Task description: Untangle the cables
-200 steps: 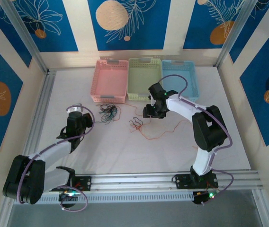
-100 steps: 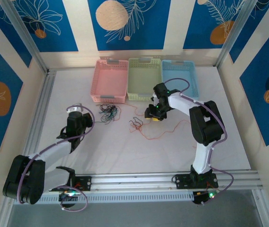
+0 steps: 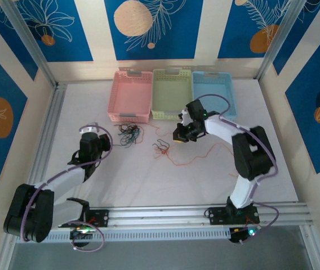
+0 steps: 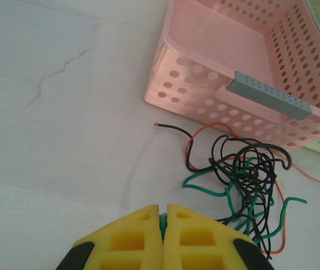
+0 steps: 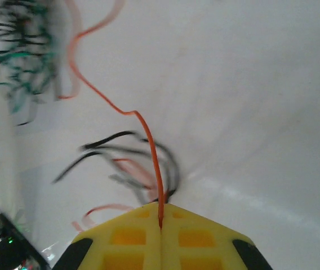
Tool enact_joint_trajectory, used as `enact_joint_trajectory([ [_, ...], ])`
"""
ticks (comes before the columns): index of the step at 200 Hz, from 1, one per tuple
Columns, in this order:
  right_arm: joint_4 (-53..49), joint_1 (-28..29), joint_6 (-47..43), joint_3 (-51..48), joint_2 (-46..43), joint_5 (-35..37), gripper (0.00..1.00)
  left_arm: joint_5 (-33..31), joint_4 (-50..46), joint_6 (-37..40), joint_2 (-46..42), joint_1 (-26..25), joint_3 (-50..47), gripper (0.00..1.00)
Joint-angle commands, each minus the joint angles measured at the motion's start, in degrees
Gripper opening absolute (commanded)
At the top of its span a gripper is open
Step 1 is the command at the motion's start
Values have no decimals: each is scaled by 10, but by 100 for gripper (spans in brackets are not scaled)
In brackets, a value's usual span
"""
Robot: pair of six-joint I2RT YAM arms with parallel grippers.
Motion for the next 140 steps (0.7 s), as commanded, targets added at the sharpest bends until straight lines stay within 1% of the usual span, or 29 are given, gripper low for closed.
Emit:
enact_joint_trajectory([
  [1, 112, 1, 0, -37, -84, -43, 0, 42, 41, 8, -15, 6, -1, 30],
  [14, 138, 6, 0, -57, -104, -48, 0, 52, 60, 6, -32, 6, -13, 58],
  [19, 145, 8, 0, -60, -109, -52, 0, 56, 70, 6, -40, 5, -20, 66],
  [24, 149, 10, -1, -63, -112, -54, 0, 61, 80, 7, -48, 5, -25, 71],
  [33, 158, 13, -1, -67, -115, -59, 0, 72, 95, 8, -60, 5, -34, 76],
  [49, 178, 19, 1, -76, -118, -67, 0, 104, 119, 10, -67, 5, -40, 78],
  [62, 188, 24, 1, -78, -117, -74, 0, 132, 143, 8, -66, 4, -44, 78],
  [87, 191, 31, 4, -78, -116, -67, 0, 184, 184, 3, -54, 2, -46, 78],
  [111, 196, 31, 14, -78, -108, -72, 0, 248, 230, -5, -34, -1, -42, 79],
  [124, 202, 31, 19, -77, -102, -78, 0, 300, 263, -12, -17, -6, -35, 80],
  [140, 205, 32, 21, -76, -97, -83, 0, 338, 285, -17, -4, -20, -27, 80],
])
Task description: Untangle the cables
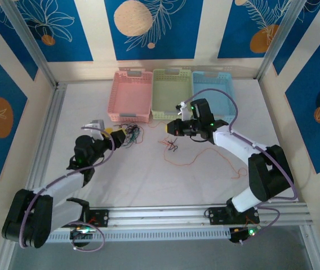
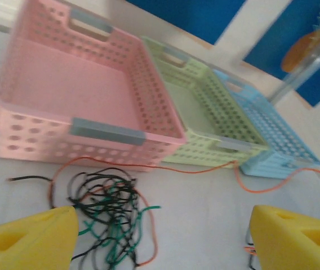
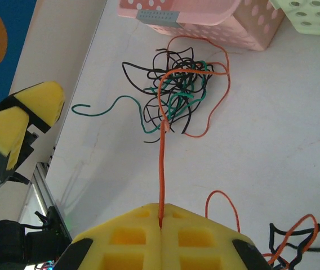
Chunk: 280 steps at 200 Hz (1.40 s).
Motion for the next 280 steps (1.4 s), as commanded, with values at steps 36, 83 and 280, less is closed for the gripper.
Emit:
enact_joint_trajectory([
  [36, 22, 2, 20, -5, 13, -35, 0, 164, 63, 15, 55, -61, 50, 80],
  [83, 45, 8, 41, 0, 38, -72, 0, 168, -26, 99, 87, -128, 101, 79],
  [280, 51, 21, 43, 5, 43, -89, 0, 16, -235, 271, 192, -255, 224, 11],
])
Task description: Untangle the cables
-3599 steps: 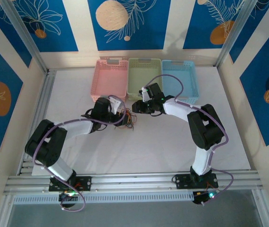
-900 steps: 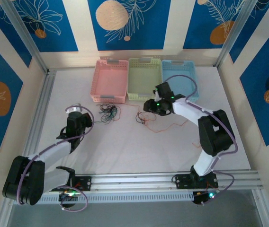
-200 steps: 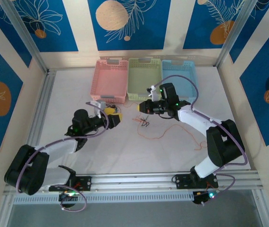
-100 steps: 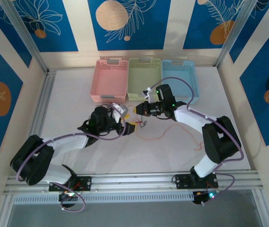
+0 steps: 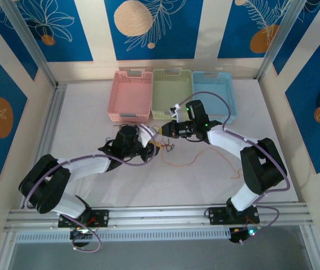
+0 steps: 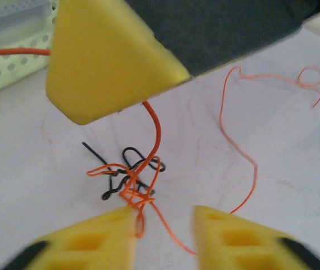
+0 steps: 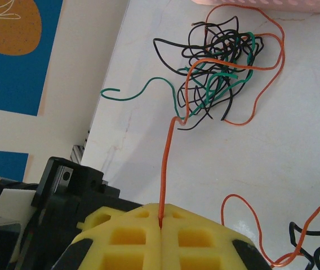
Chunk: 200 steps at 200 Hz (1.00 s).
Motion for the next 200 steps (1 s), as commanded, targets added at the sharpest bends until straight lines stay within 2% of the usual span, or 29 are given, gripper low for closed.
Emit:
enact_joint_trajectory([
  [1, -4, 4, -2, 5, -2, -9, 0, -15, -8, 5, 1, -3, 13, 10],
  [23, -6, 2, -4, 3, -8, -5, 0, -29, 1, 3, -7, -3, 4, 0],
  [59, -10, -8, -3, -6, -25, 13, 0, -80, 16, 1, -26, -3, -13, 0],
  [83, -14, -24, 7, -25, -48, 61, 0, -136, 25, -1, -46, -3, -29, 0],
  [113, -18, -79, 45, -70, -99, 142, 0, -215, 63, -5, -94, 3, -69, 0],
  [149, -9, -156, 98, -135, -171, 185, 0, -280, 85, -7, -127, 10, -99, 0],
  [200, -11, -179, 111, -169, -235, 234, 0, -340, 98, -13, -158, 18, -123, 0],
])
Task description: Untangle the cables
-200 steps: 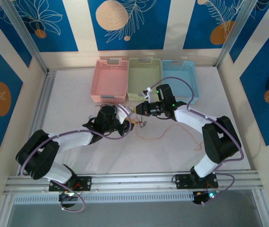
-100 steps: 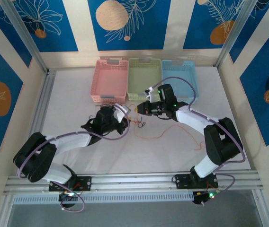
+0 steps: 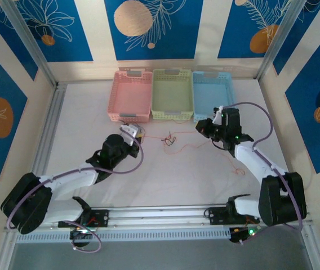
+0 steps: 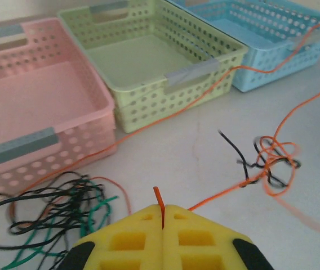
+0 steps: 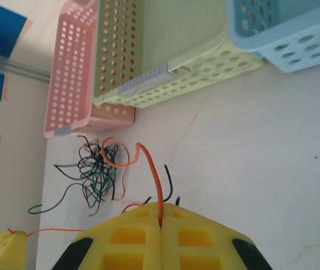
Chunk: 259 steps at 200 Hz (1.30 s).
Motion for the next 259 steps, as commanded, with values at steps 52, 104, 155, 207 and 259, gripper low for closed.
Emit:
enact_joint_trajectory([
  [52, 1, -27, 33, -19, -16, 23, 0, -75, 23, -17, -33, 17, -24, 0],
  [104, 0, -30, 35, -22, -23, 28, 0, -92, 17, -19, -37, 20, -25, 0],
  [155, -49, -76, 72, -59, -93, 133, 0, -173, 12, -41, -76, 36, -49, 0],
  [207, -68, -91, 103, -83, -129, 194, 0, -185, 4, -86, -100, 77, -69, 0],
  [259, -75, -99, 114, -92, -146, 217, 0, -194, -14, -131, -124, 113, -84, 0],
])
